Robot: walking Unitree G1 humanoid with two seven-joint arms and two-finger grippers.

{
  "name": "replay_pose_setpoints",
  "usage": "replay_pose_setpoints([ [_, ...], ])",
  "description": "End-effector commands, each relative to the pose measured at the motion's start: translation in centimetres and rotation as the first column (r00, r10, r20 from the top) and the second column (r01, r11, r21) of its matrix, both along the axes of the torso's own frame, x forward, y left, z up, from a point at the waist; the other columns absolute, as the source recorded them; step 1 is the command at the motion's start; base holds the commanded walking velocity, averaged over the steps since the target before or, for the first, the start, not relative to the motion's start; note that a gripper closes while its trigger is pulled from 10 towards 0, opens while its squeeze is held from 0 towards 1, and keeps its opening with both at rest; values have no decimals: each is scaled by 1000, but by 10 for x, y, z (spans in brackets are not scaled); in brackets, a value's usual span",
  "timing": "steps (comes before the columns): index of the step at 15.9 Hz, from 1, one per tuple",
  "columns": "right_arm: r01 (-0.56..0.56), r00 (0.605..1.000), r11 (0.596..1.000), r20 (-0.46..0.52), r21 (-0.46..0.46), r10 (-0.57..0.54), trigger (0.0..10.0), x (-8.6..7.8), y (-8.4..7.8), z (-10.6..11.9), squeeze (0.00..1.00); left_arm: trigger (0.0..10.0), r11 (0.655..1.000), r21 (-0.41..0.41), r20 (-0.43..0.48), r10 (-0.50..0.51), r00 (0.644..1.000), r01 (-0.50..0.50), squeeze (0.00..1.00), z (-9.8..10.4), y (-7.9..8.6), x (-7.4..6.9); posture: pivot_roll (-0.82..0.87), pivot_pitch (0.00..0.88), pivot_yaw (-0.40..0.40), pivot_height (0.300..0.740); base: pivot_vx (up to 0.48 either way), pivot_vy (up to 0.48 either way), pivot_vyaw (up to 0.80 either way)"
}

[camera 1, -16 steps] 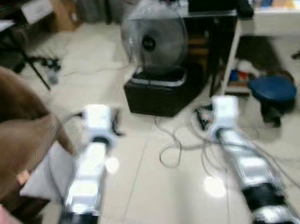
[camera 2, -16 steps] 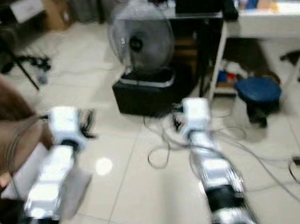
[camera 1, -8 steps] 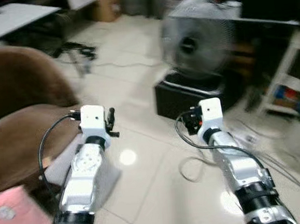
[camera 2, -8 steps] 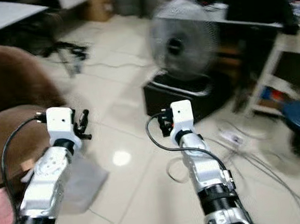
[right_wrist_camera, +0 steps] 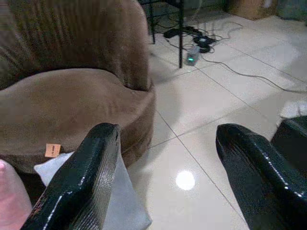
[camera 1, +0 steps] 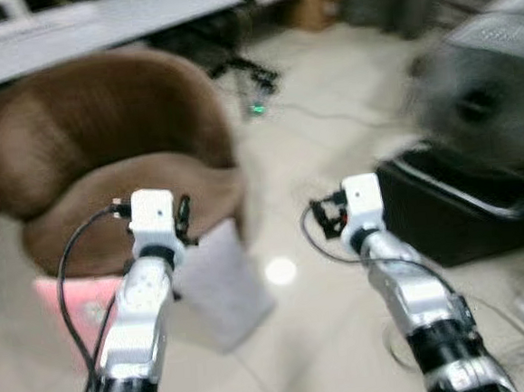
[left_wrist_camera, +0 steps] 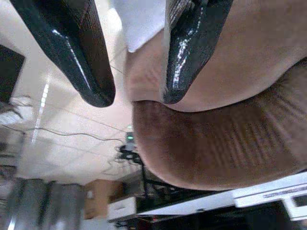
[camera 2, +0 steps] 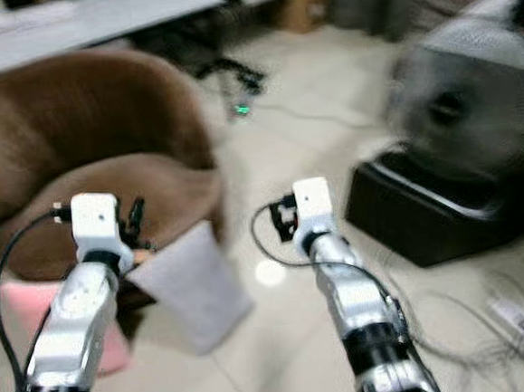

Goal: Move the pillow to the sofa from floor

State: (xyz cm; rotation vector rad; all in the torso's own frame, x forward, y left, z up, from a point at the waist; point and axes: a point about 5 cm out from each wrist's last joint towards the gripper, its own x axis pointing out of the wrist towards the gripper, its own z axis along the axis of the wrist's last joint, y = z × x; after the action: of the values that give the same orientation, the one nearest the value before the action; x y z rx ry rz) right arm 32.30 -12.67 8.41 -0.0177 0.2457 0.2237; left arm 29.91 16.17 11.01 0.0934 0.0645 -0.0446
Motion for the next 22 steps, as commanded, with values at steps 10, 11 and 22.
replay_pose_setpoints([
  [10,29,999,998,33,-53,-27,10000,7,-9,-2,0,10000,1000,25,-5,-6,1000,6,0,-2,-2,0,12,0,32,740,357,0,320],
  [11,33,999,998,28,-54,-31,10000,6,-9,-4,0,10000,1000,25,-4,-8,1000,8,0,-2,-2,0,12,0,32,740,341,0,0],
  [22,11,1000,998,6,-61,-11,10000,0,-13,-21,0,10000,999,32,-5,-3,1000,3,0,-13,4,-4,20,0,28,740,344,0,291],
])
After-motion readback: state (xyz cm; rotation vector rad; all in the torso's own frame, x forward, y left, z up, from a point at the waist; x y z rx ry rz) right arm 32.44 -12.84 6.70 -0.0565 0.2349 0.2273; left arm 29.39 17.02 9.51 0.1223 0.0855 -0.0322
